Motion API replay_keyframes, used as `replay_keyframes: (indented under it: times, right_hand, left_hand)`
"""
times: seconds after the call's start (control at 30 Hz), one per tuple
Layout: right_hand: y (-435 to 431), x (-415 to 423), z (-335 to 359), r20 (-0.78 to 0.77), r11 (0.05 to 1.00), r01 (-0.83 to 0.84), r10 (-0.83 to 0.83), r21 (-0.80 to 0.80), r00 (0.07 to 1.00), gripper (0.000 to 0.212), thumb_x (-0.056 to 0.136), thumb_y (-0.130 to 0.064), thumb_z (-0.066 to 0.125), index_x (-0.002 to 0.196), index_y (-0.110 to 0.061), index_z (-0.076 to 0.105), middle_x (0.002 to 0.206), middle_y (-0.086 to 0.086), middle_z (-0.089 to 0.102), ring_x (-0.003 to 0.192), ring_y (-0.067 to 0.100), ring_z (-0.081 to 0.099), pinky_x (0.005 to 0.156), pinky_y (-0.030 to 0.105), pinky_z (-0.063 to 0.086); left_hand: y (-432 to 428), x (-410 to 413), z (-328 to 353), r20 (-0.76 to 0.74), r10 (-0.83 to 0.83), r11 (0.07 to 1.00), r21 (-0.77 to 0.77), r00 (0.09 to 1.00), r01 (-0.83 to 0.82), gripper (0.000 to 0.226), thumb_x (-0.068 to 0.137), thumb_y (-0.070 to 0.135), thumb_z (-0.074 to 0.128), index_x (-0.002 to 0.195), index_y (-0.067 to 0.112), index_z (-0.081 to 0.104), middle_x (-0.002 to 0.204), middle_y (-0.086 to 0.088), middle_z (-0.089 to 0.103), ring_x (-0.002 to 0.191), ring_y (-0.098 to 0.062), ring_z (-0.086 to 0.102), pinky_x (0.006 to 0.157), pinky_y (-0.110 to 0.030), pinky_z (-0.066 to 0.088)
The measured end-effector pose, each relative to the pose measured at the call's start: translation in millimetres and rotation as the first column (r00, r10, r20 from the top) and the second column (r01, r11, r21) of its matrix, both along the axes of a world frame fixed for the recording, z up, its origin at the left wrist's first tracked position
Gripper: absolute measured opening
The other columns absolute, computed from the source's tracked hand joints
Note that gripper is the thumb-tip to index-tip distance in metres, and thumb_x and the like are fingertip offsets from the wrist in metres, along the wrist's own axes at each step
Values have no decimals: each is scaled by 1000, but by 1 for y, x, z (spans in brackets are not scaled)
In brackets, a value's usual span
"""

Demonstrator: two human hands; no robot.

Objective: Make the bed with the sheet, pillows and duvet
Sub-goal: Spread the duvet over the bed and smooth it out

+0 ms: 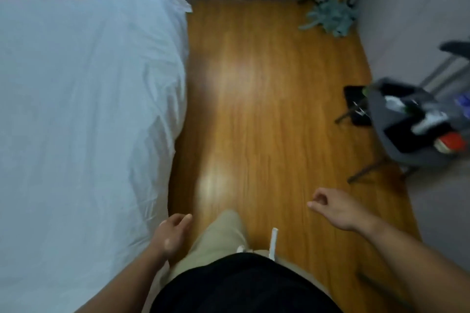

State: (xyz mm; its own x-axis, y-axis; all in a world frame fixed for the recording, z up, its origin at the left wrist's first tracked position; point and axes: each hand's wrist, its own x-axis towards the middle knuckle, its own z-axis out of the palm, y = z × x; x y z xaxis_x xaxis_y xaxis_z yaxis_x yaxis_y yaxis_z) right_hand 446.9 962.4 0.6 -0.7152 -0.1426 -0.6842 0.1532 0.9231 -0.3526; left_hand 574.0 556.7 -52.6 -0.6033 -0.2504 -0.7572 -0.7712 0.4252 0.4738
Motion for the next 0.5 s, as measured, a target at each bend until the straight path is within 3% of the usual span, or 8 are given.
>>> replay_keyframes:
  times: [0.07,0.17,0.3,0.4,0.5]
  right_hand:
    - [-16,-74,4,-49,999,-16,14,-46,999,23,93,-51,59,104,-31,63,99,-13,64,92,5,60,74,24,47]
    - [-41,-170,4,-69,994,4,-12,-111,998,19,94,-51,58,103,-34,61,100,-17,62,91,0,57,68,19,42]
    - [-60,-267,-3,-45,994,74,-78,-79,996,18,95,-45,60,105,-29,62,101,-12,64,94,4,59,73,21,45]
    - [-68,-338,-3,-33,993,110,-112,-43,993,18,94,-38,64,101,-22,67,98,-6,67,96,11,62,80,28,48]
    - [-80,-413,-9,-8,988,150,-150,-28,989,17,93,-35,67,94,-18,69,93,-4,70,95,15,64,85,30,48]
  left_hand:
    - [-4,-33,-5,15,159,987,22,987,-159,30,99,53,47,100,27,64,95,-1,71,89,-22,68,85,-43,57]
    - [-15,-105,-19,79,290,952,78,954,-295,35,100,49,49,111,19,64,97,-6,70,90,-25,67,79,-37,53]
    - [-35,-246,-21,84,168,982,69,982,-174,44,101,48,48,120,12,63,111,-12,67,102,-29,65,95,-45,52]
    - [-54,-372,4,-20,32,999,30,999,-31,45,101,49,46,120,13,64,109,-8,68,100,-25,65,97,-46,52]
    - [-78,-488,28,-109,-57,998,-33,992,54,49,101,52,44,131,16,59,125,-5,63,112,-23,60,102,-41,48]
